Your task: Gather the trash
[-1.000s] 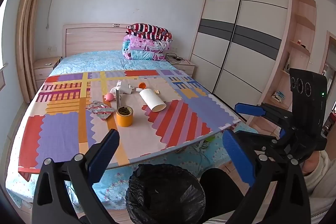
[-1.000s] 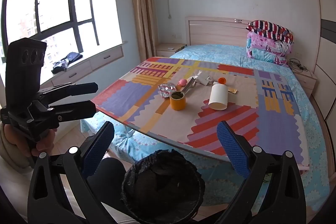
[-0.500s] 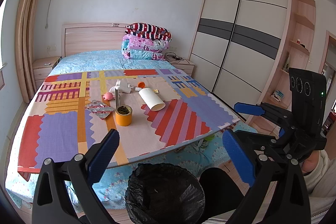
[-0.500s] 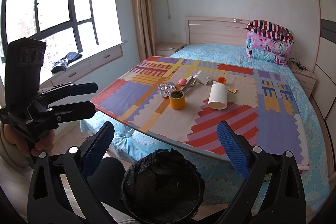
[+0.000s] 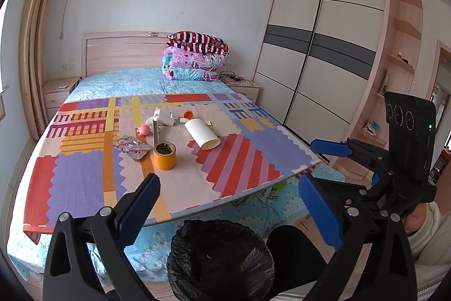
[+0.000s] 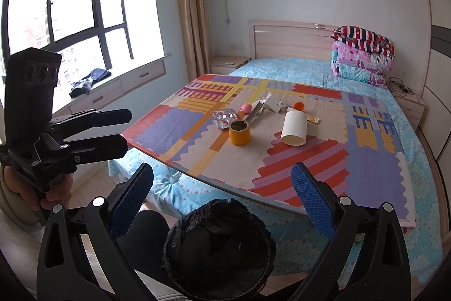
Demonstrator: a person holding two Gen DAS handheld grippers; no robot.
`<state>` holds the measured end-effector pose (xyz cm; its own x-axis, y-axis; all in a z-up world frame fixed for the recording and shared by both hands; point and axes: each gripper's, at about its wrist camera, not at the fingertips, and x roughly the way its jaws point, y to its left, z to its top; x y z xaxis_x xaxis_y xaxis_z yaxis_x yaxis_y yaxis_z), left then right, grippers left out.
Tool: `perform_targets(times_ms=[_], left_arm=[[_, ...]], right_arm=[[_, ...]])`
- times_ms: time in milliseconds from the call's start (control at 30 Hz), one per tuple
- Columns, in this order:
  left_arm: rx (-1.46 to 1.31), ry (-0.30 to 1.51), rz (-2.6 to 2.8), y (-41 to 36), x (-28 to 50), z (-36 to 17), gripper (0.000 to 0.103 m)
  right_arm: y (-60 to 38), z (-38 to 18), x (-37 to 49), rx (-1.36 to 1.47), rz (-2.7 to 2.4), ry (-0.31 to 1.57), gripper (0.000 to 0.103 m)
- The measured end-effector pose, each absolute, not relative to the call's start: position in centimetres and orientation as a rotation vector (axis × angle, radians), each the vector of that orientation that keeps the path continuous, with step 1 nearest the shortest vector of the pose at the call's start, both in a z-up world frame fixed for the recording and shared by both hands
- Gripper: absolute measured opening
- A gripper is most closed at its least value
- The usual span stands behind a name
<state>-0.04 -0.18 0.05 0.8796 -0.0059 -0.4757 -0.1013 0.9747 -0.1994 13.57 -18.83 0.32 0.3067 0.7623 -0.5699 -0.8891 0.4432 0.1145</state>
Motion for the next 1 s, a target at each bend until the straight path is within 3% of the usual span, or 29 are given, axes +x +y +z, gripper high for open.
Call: perform_targets(times_ms=[1000], left_arm=[[-0.221, 0.506, 0.053, -0.24, 0.29, -0.09, 0.095]], right_arm=[[-18.79, 0.28, 13.35, -0.237, 1.109, 0.616, 0.099]])
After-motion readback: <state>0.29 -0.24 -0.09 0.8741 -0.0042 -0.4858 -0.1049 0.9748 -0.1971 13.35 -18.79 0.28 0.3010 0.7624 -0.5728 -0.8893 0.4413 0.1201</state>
